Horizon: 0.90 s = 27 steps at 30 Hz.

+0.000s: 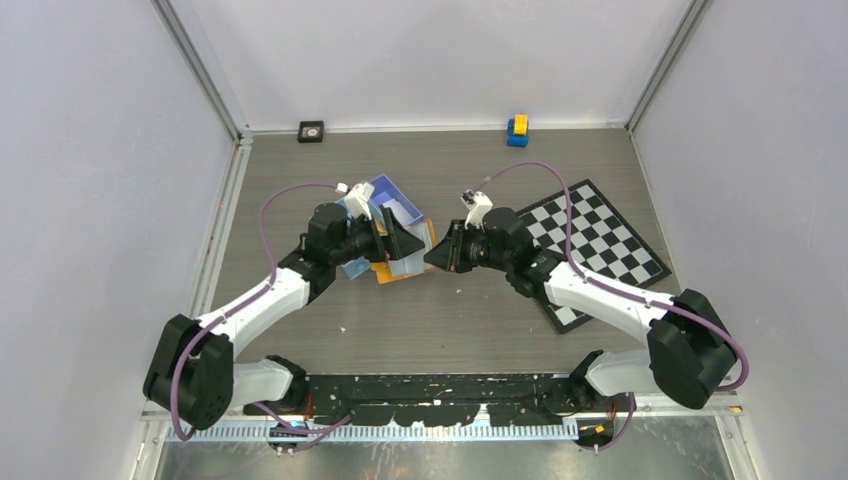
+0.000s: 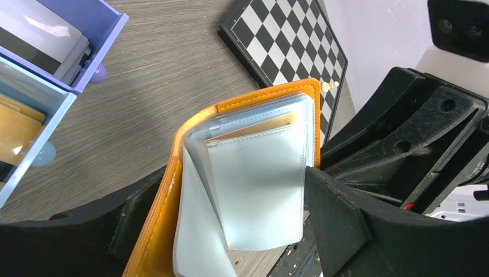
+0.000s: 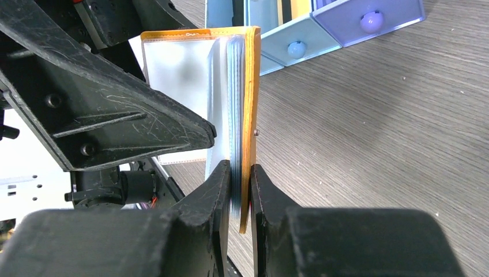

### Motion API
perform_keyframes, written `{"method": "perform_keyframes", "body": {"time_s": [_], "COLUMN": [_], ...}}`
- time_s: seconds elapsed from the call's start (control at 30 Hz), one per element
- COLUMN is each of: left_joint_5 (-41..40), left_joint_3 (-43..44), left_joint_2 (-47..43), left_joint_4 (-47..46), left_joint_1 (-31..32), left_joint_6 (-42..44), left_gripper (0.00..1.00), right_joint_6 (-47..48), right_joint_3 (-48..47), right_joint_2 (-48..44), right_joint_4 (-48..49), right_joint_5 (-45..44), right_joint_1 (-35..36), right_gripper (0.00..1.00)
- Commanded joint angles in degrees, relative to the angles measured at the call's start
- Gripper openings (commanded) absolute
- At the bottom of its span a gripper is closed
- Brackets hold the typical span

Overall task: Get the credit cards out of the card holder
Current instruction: Remove the credit card from the card holder.

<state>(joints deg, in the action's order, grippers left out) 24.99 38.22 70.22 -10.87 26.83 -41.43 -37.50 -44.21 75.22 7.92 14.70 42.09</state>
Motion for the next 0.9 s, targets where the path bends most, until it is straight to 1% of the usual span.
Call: {"method": "perform_keyframes", "body": {"time_s": [0.0,0.1,0.13,0.17,0.2,0.23,0.3,0.4,0.47,0.67,0.77,0.87], "left_joint_5": [1.92,-0.77,-2.09,-4.17,-7.68,-9.32,-11.94,-14.20,-15.20,-14.18,-11.05,-7.84], "left_joint_3": [0.55,1.71,2.14,2.88,3.98,4.92,6.05,5.85,5.44,3.63,3.36,1.56], "left_joint_2": [1.23,1.96,2.14,2.26,2.40,2.51,2.33,0.98,-0.04,-1.43,-0.75,-1.20], "left_joint_4": [-1.99,1.98,3.85,7.44,10.85,13.53,16.76,17.62,17.64,15.25,15.49,13.39], "left_joint_1": [-0.26,-0.77,-0.99,-1.07,-1.14,-1.16,-1.17,-1.14,-1.16,-2.10,-5.56,-9.02], "left_joint_6": [0.77,1.46,1.97,2.73,3.48,4.32,5.40,5.78,5.85,4.64,2.64,0.01], "left_gripper": [0.80,0.77,0.74,0.70,0.67,0.65,0.59,0.54,0.53,0.52,0.51,0.50], "right_joint_6": [-2.23,-1.87,-1.68,-1.50,-1.16,-0.88,-0.26,0.32,0.72,0.78,0.52,-0.18], "right_joint_3": [-0.48,-0.33,-0.28,-0.31,-0.31,-0.34,-0.35,-0.50,-0.83,-0.58,-0.24,-0.05], "right_joint_2": [-2.69,-3.58,-3.87,-4.28,-4.81,-5.28,-5.98,-6.48,-6.70,-7.86,-8.38,-8.62], "right_joint_4": [7.45,7.14,6.73,5.95,5.16,4.30,2.94,1.03,-0.47,-2.29,-2.55,-2.57], "right_joint_5": [3.22,2.61,2.09,0.97,-0.24,-1.45,-3.80,-6.74,-9.14,-13.59,-14.35,-14.35], "right_joint_1": [-0.39,-0.46,-0.43,-0.43,-0.44,-0.46,-0.49,-0.48,-0.44,-0.43,-0.73,-1.57], "right_gripper": [0.01,0.01,0.01,0.01,0.01,0.00,0.01,0.01,0.01,0.01,0.00,0.00]}}
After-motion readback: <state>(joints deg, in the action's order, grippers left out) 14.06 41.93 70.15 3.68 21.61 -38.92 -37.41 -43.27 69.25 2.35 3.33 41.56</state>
